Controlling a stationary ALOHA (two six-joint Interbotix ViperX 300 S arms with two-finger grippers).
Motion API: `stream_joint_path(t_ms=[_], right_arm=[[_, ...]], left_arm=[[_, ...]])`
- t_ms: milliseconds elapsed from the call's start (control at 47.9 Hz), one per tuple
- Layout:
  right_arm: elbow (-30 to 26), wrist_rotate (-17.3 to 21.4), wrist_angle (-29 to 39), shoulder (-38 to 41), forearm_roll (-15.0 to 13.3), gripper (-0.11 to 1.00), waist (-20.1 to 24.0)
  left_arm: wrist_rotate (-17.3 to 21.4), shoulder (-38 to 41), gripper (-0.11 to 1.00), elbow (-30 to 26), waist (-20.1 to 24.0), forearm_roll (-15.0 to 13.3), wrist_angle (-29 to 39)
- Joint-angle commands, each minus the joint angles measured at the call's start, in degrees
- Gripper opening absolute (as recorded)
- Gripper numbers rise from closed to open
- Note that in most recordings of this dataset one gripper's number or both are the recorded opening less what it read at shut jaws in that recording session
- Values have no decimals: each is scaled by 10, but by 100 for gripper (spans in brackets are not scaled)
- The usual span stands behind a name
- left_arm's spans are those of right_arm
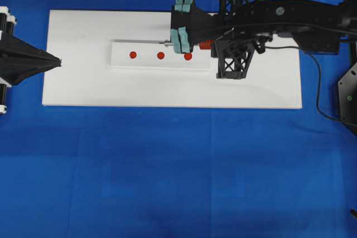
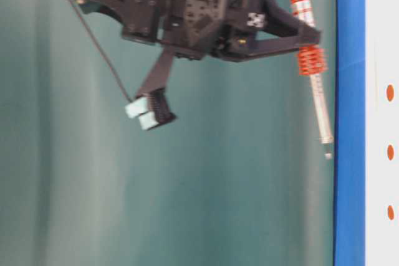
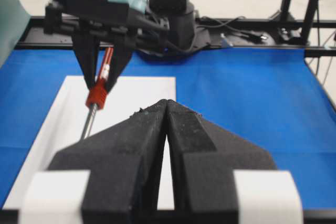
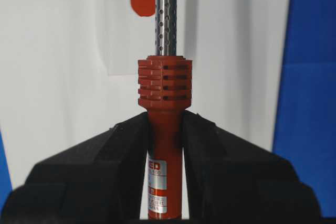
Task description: Touch the tip of the soldering iron to the mark.
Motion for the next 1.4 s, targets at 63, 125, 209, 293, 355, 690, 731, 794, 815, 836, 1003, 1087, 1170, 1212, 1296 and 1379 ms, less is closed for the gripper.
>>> stream_joint_path(t_ms=[63,125,209,293,355,690,731,794,815,836,1003,1087,1170,1212,1296,1379], right_arm=[[-19,0,9,-28,-3,6,-1],[-19,0,9,-28,-3,6,-1],[-18,0,9,-28,-3,6,-1],[-18,0,9,-29,-3,6,0],[-16,0,10,-31,-3,6,0],[40,2,11,-70,-3,6,0],[48,1,12,-78,-3,6,0],[62,1,15,-90,-3,6,0],[65,1,17,-93,-3,6,0],[69,1,18,-97,-3,6,0],[94,2,35,-119,-2,6,0],[98,2,40,-123,-1,6,0],[97,1,40,-123,-1,6,0],[96,0,40,-123,-1,6,-1],[95,-1,39,-123,-1,6,0],[95,-1,38,-123,-1,6,0]], left_arm=[[-1,2,0,-5,-1,0,-5],[-1,2,0,-5,-1,0,-5],[-1,2,0,-5,-1,0,-5],[-1,2,0,-5,-1,0,-5],[-1,2,0,-5,-1,0,-5],[-3,2,0,-5,-1,0,-5],[-2,2,0,-5,-1,0,-5],[-3,2,0,-5,-1,0,-5],[-3,2,0,-5,-1,0,-5],[-3,2,0,-5,-1,0,-5],[-3,4,0,-5,-1,0,-5],[-3,4,0,-5,-1,0,-5],[-3,4,0,-5,-1,0,-5],[-3,4,0,-5,-1,0,-5],[-3,4,0,-5,-1,0,-5],[-3,4,0,-5,-1,0,-5]])
